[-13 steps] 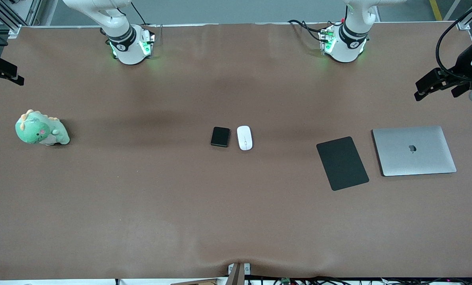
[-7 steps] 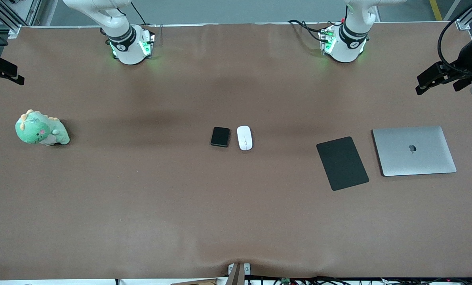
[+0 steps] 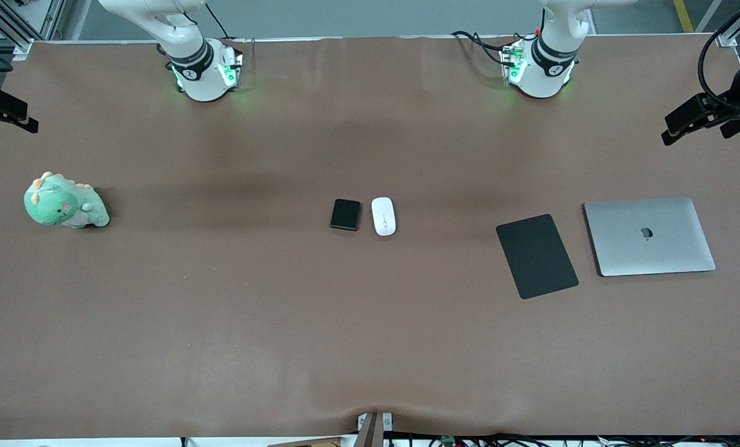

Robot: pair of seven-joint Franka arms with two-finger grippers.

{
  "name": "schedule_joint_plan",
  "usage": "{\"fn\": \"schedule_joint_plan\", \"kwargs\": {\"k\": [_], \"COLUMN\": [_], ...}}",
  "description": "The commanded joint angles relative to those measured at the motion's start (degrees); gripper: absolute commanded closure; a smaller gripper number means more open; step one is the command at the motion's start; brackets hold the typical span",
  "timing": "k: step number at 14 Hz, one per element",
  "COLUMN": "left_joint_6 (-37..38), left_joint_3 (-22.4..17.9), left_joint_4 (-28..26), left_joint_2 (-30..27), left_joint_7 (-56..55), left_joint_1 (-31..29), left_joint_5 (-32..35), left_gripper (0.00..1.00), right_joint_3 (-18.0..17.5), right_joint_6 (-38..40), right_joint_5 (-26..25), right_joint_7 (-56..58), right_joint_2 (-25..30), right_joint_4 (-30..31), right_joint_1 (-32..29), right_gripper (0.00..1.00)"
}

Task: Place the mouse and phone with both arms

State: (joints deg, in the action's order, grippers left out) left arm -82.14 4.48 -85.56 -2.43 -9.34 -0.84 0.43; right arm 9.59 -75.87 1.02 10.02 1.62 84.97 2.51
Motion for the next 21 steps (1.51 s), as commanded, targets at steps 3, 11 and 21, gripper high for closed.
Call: {"fn": "schedule_joint_plan", "kwargs": {"k": [3,11,21], "left_joint_6": [1.2,-4.1,-32.4], "left_joint_3": [1.2,9.2,23.1], "left_joint_4": [0.4,-4.1,-15.4], "left_joint_2": [-0.5,1.3,17.6], "left_joint_7": [-0.4,-0.9,-28.8], "left_joint_1": [0.3,0.6,8.5], "left_joint_5": [-0.8,-0.3,4.2], "left_gripper": [0.00,0.00,0.00], "right_joint_3": [-0.5,-0.5,-0.6], "right_joint_6": [1.0,1.0,1.0], "right_joint_5": [1.2,1.2,1.3], "right_joint_7": [-0.4,-0.4,-0.4], "right_joint_2": [-0.7,-0.9,-1.4], "right_joint_4": [-1.4,-1.4,-1.4], "right_joint_1": [-1.3,-1.3,-1.3], "right_gripper": [0.00,0.00,0.00]}}
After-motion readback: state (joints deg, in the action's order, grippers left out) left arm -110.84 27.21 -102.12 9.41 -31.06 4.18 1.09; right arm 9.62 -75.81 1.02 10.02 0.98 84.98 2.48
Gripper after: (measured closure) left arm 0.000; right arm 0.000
